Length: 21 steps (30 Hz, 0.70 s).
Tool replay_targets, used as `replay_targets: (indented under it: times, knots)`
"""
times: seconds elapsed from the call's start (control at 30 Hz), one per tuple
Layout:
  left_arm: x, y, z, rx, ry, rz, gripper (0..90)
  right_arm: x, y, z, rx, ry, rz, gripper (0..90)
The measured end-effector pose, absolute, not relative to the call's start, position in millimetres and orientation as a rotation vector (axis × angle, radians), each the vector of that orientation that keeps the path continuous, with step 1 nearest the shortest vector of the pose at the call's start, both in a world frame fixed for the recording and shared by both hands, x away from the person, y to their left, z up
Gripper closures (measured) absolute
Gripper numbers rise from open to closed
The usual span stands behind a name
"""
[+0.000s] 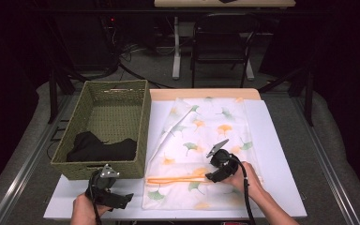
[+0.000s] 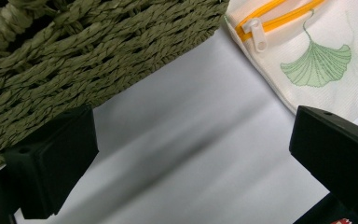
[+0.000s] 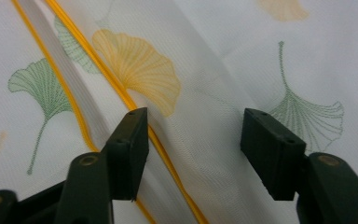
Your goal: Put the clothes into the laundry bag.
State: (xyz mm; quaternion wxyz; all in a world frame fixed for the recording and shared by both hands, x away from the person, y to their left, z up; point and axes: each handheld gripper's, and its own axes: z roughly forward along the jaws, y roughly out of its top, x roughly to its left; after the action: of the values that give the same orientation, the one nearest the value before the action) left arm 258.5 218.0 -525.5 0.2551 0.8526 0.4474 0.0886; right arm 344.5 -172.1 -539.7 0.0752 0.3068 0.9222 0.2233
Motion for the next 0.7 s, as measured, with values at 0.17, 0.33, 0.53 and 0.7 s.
replay_targets:
  times: [0.17, 0.33, 0.53, 0.7]
  knots:
    - [258.4, 217.6, -525.3, 2.315, 1.211, 0.235, 0.8, 346.2, -174.1, -539.3, 0.94, 2.754, 0.681, 48.1]
    - [258.7, 216.9, -525.5, 2.309, 1.208, 0.239, 0.8, 347.3, -175.4, -538.9, 0.963, 2.742, 0.688, 54.1]
    - [259.3, 216.9, -525.9, 2.309, 1.204, 0.227, 0.9, 350.7, -178.9, -538.2, 0.995, 2.728, 0.695, 64.7]
    - [260.6, 216.5, -526.1, 2.314, 1.204, 0.231, 0.8, 353.5, -177.0, -536.9, 0.975, 2.732, 0.67, 72.5]
